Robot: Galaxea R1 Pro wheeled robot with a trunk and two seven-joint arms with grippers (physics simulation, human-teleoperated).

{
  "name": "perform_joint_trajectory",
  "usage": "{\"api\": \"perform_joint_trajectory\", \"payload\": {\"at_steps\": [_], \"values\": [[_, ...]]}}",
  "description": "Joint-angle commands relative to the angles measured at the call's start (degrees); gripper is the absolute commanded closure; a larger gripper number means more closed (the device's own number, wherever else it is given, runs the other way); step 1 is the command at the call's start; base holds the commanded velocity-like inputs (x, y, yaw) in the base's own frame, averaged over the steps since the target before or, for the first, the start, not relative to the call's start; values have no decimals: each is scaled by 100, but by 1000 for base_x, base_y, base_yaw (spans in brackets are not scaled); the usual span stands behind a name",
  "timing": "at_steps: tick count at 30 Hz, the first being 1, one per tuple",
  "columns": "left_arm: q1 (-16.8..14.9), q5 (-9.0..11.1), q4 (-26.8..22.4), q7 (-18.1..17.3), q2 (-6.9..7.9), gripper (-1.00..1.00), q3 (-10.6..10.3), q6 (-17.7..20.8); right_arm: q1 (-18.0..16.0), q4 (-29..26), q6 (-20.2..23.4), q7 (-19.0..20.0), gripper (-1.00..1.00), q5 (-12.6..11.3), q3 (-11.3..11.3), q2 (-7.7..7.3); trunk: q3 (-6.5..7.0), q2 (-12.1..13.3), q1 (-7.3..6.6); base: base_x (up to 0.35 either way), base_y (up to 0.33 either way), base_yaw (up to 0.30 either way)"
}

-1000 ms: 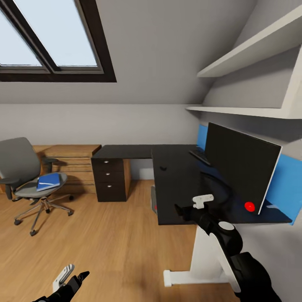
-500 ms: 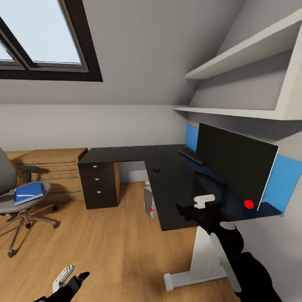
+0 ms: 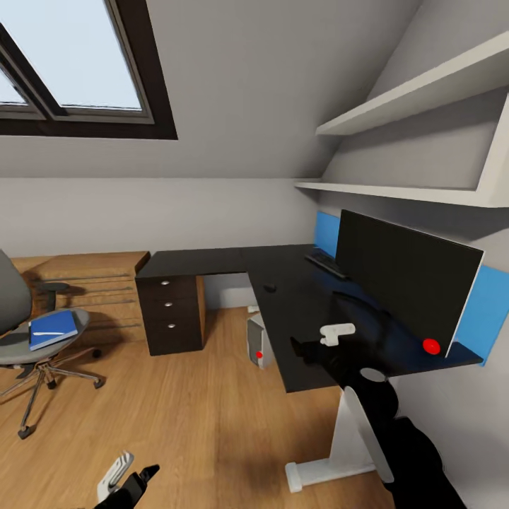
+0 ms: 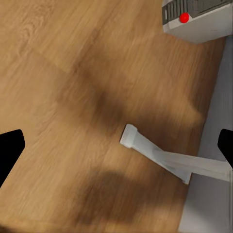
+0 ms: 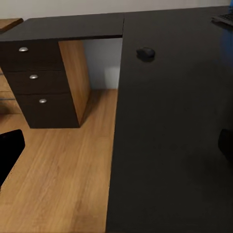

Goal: In the bedroom, organize the workspace by keeping the computer under the desk, ensuring the monitor is on the desk, placing the keyboard on the desk next to the monitor, placing the mouse on the desk next to the keyboard, moving the folder from the swivel chair onto the desk next to the mouse, stacking the notebook on top of the folder with the pen on top of the notebook, and positioning the swivel chair next to the desk.

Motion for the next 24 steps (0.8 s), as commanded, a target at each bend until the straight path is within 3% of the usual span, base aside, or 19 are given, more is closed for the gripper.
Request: {"api": "perform_joint_trajectory", "payload": {"at_steps": [1, 10, 19, 24], "values": [[30, 61, -34, -2, -27, -100, -19, -23, -38, 27, -8, -42, -100, -27, 4, 30, -7, -4, 0, 0, 0, 0], [320, 61, -168, -2, -76, -100, -19, -312, -326, 316, -14, -331, -100, -27, 4, 319, -7, -4, 0, 0, 0, 0], [612, 61, -168, -2, -76, -100, -19, -601, -393, 605, -14, -534, -100, -27, 4, 324, -7, -4, 0, 0, 0, 0], [514, -103, -11, -163, 88, -100, 58, -503, -231, 507, 148, -372, -100, 26, 20, 162, -7, -4, 0, 156, 65, 0]]}}
